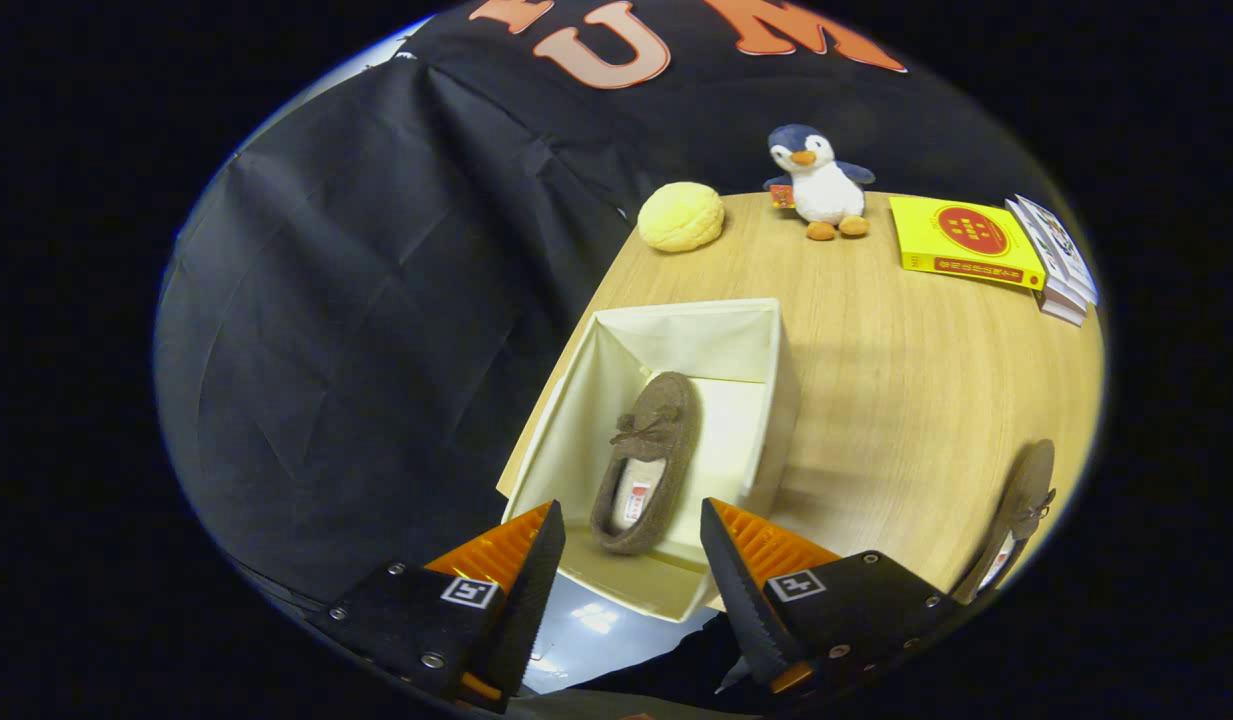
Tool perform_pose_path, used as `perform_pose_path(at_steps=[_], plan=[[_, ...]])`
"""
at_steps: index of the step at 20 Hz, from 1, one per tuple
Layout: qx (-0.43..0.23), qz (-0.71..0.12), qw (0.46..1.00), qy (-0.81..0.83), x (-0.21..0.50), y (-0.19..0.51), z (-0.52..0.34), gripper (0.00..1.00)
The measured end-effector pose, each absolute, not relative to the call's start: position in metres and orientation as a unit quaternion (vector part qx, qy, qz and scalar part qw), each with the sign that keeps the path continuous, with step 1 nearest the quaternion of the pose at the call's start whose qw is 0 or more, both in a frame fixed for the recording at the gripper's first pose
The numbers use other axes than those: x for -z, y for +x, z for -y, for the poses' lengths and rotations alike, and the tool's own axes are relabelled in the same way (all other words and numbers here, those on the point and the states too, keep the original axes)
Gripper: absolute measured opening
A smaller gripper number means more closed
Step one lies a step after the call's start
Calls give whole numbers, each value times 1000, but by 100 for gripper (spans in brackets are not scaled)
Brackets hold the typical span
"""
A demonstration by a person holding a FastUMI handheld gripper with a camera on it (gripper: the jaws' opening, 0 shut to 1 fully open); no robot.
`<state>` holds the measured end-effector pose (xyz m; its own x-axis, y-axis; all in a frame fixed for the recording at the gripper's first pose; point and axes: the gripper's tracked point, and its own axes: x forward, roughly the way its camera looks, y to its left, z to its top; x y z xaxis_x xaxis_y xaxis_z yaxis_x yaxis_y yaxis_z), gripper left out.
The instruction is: Open the storage box then place both shoes into the box .Put the left shoe in first, then the right shoe, with the right side of both shoes facing outward in a uniform manner.
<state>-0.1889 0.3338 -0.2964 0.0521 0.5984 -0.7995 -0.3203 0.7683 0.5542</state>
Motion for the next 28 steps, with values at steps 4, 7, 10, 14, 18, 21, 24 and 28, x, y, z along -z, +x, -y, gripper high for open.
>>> perform_pose_path(at_steps=[4,7,10,14,18,21,24,28], plan=[[-270,-608,735,129,308,-180,-262,96],[-223,-608,752,124,320,-174,-202,96],[-175,-620,749,156,337,-174,-156,96],[-137,-617,764,129,358,-177,-89,96],[-124,-641,747,127,378,-198,-45,96],[-113,-638,753,112,391,-197,-17,94],[-113,-639,757,70,412,-193,7,91],[-109,-650,749,67,437,-191,15,79]])
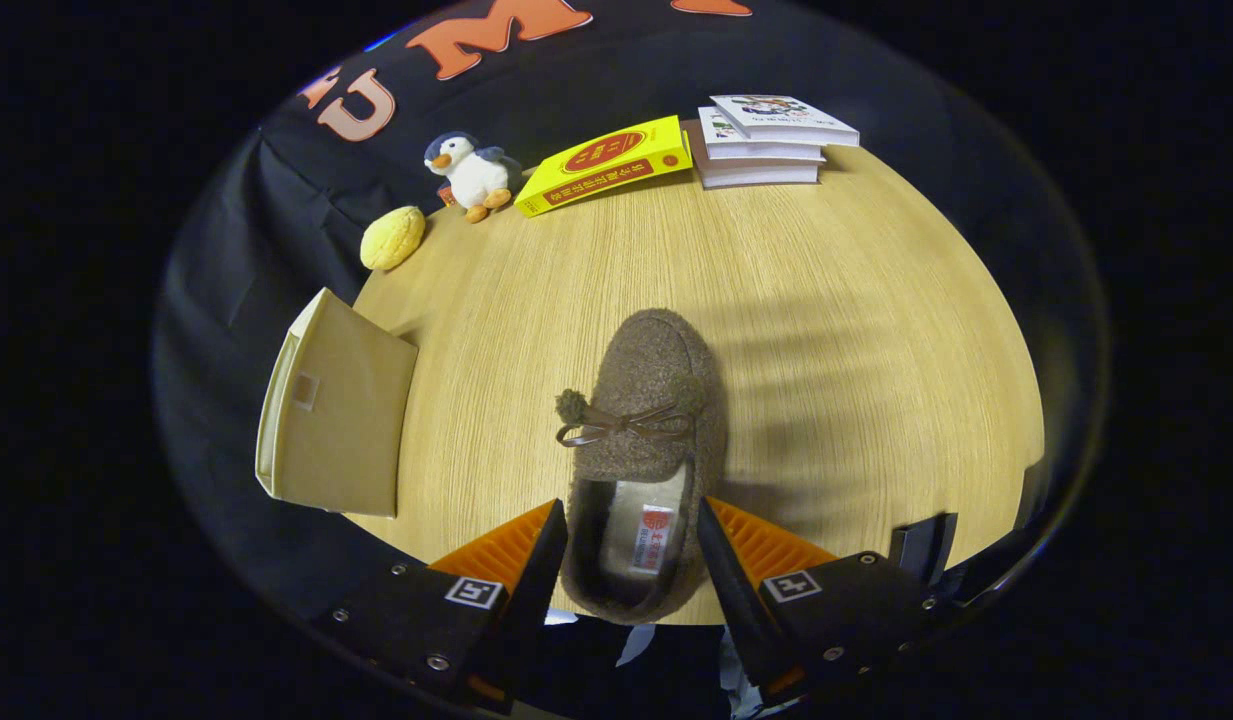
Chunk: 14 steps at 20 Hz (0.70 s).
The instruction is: Open the storage box then place both shoes into the box .Put the left shoe in first, then the right shoe, with the right side of both shoes facing outward in a uniform manner.
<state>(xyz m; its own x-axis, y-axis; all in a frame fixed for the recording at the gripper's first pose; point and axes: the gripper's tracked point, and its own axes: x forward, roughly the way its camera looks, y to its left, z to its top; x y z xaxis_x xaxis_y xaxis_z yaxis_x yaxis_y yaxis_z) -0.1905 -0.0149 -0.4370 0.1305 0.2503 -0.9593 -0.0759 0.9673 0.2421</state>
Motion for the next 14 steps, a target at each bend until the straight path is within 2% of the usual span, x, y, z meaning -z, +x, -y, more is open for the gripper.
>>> perform_pose_path(at_steps=[5,10,14], plan=[[-105,-650,752,-3,467,-181,34,64],[-87,-622,778,-25,484,-158,37,38],[-60,-587,807,-21,494,-151,41,26]])
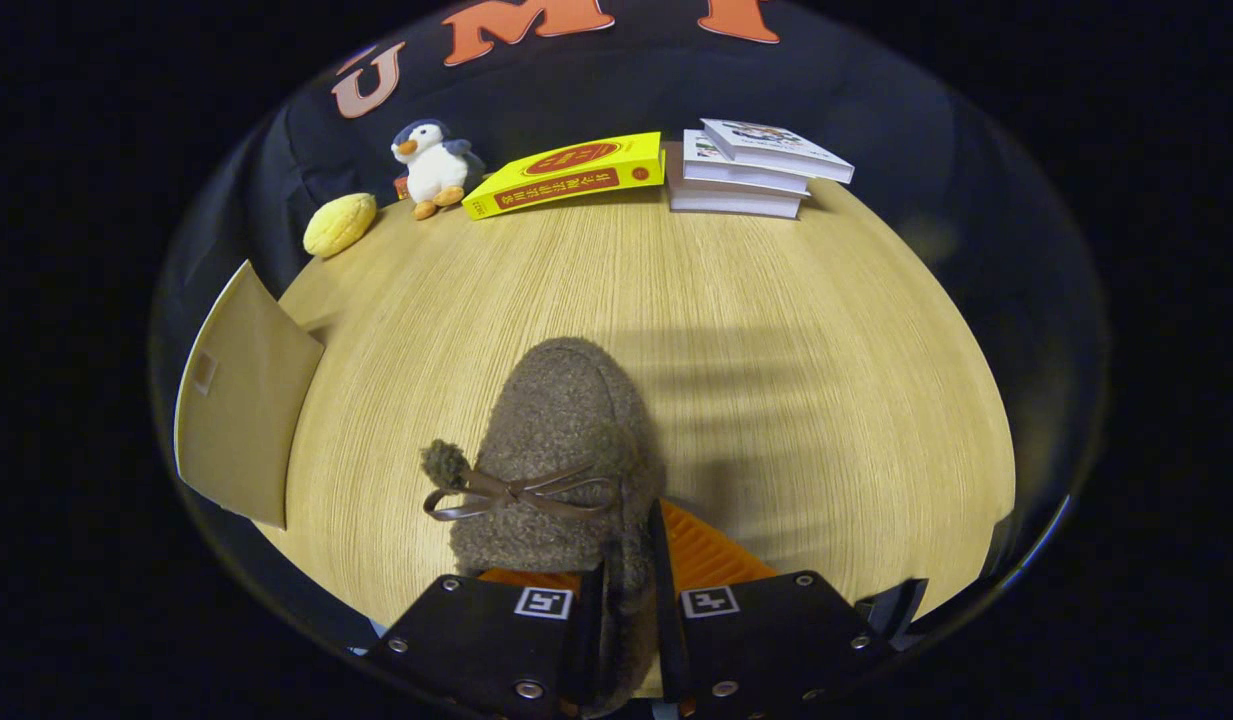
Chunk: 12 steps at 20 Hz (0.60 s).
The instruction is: Open the storage box then place both shoes into the box .Put the left shoe in first, then the right shoe, with the right side of both shoes facing outward in a uniform manner.
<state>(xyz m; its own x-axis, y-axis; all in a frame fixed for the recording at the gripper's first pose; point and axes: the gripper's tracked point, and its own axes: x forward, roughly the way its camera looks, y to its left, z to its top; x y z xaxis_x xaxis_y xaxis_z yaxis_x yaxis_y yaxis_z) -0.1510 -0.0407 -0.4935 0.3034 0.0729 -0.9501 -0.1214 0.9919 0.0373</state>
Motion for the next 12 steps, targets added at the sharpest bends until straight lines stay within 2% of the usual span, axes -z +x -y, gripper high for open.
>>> perform_pose_path(at_steps=[3,4,5,12], plan=[[-40,-583,812,-17,491,-150,48,17],[-30,-588,808,-5,489,-152,48,8],[-24,-590,807,13,484,-153,45,5],[14,-586,809,49,419,-142,-2,5]])
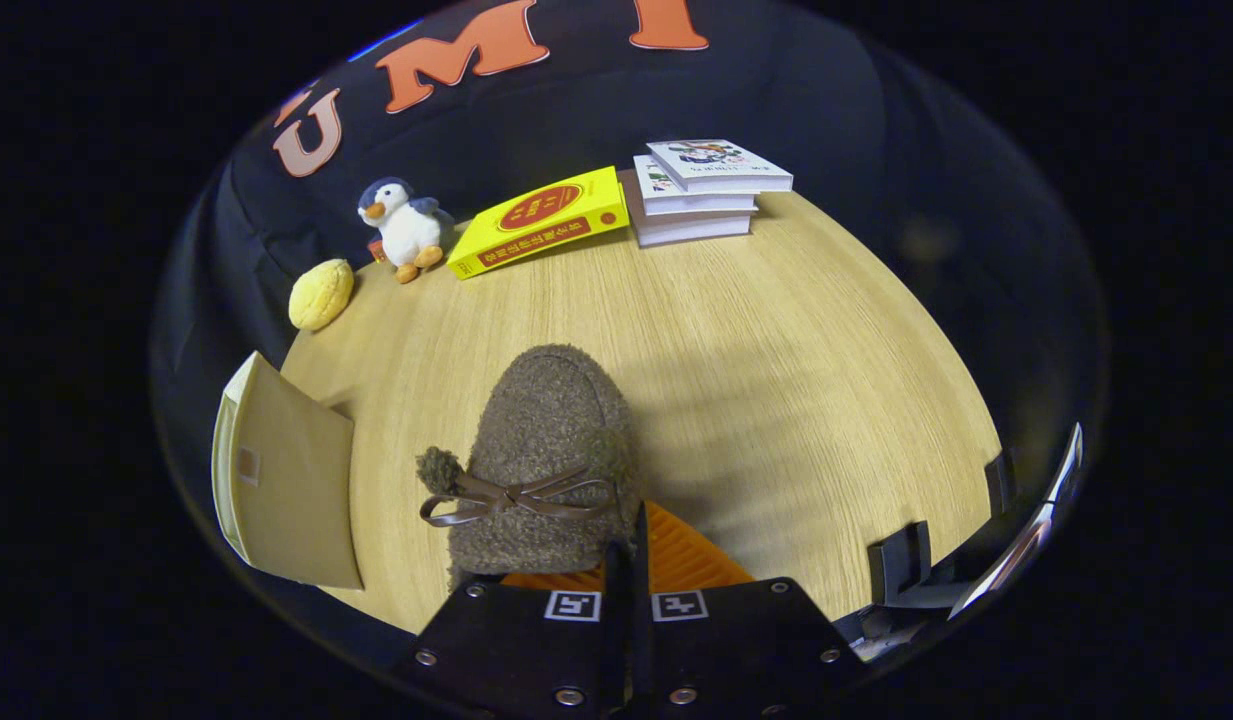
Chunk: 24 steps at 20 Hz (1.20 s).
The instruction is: Open the storage box then place both shoes into the box .Put the left shoe in first, then the right shoe, with the right side of both shoes facing outward in a uniform manner.
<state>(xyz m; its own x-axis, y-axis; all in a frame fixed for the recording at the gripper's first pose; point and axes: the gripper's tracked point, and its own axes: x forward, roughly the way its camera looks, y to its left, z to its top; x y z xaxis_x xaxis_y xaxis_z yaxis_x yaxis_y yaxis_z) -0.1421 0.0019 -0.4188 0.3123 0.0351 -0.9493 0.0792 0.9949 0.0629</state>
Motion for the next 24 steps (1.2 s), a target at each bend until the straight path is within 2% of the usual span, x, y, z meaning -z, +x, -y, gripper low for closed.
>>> perform_pose_path(at_steps=[5,14,24], plan=[[-3,-571,820,53,370,-134,-82,4],[-87,-546,829,82,307,-125,-255,4],[-130,-578,806,20,339,-126,-352,4]])
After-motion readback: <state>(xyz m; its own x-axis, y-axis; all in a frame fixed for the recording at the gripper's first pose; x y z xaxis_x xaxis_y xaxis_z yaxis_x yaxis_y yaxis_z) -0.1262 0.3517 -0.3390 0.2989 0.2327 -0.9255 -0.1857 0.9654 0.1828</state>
